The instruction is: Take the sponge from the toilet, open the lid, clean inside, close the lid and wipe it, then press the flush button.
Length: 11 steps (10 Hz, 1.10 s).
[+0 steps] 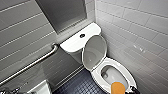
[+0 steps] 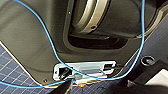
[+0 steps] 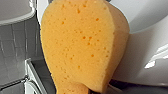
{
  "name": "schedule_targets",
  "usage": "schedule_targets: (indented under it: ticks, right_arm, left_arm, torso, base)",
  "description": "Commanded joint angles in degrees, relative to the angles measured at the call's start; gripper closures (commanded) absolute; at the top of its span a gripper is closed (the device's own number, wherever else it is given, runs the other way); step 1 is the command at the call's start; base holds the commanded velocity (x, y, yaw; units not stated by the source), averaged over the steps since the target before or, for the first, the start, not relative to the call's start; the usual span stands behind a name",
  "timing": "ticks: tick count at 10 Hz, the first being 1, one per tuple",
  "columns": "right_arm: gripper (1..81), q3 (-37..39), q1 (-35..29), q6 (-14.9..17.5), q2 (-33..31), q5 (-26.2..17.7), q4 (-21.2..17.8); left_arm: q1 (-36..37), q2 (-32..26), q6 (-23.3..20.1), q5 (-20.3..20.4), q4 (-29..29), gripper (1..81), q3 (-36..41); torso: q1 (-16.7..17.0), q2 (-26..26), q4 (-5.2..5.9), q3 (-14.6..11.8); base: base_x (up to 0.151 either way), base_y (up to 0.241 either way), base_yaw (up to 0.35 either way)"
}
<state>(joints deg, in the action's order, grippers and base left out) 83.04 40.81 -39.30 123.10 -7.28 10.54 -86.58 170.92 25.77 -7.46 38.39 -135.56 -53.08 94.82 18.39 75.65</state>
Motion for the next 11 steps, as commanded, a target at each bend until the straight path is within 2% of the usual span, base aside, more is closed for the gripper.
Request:
schedule_targets:
  ticks: [1, 3, 6, 8, 11]
  right_arm:
    - [81.1, -5.0, -1.3, -0.3, -6.0, -2.7, 0.4]
    - [81.1, -9.7, -2.9, -0.3, -7.7, -2.4, 0.4]
    - [81.1, -11.3, -8.0, -0.4, -4.9, -3.4, 0.4]
    - [81.1, -10.5, -13.8, -1.0, -0.6, -3.7, 0.0]
    - [81.1, -0.2, -20.4, -3.9, 12.4, -8.4, 0.1]
  left_arm:
    - [-2.2, -0.9, 0.0, -4.1, 0.5, 1.0, 0.2]
    - [-2.2, -1.0, 0.0, -4.0, 0.5, 1.0, 0.2]
    - [-2.2, -0.9, 0.0, -4.0, 0.5, 1.0, 0.2]
    - [-2.2, -0.9, 0.0, -4.0, 0.5, 1.0, 0.2]
    - [-1.9, -0.9, 0.0, -4.1, 0.4, 1.0, 0.2]
  torso:
    - [0.0, 0.0, 0.00, 0.0]
    - [0.0, 0.0, 0.00, 0.0]
    - [0.0, 0.0, 0.00, 0.0]
    - [0.0, 0.0, 0.00, 0.0]
    - [0.0, 0.0, 0.00, 0.0]
  base:
    - [0.000, 0.000, 0.000]
    - [0.000, 0.000, 0.000]
    - [0.000, 0.000, 0.000]
    - [0.000, 0.000, 0.000]
    - [0.000, 0.000, 0.000]
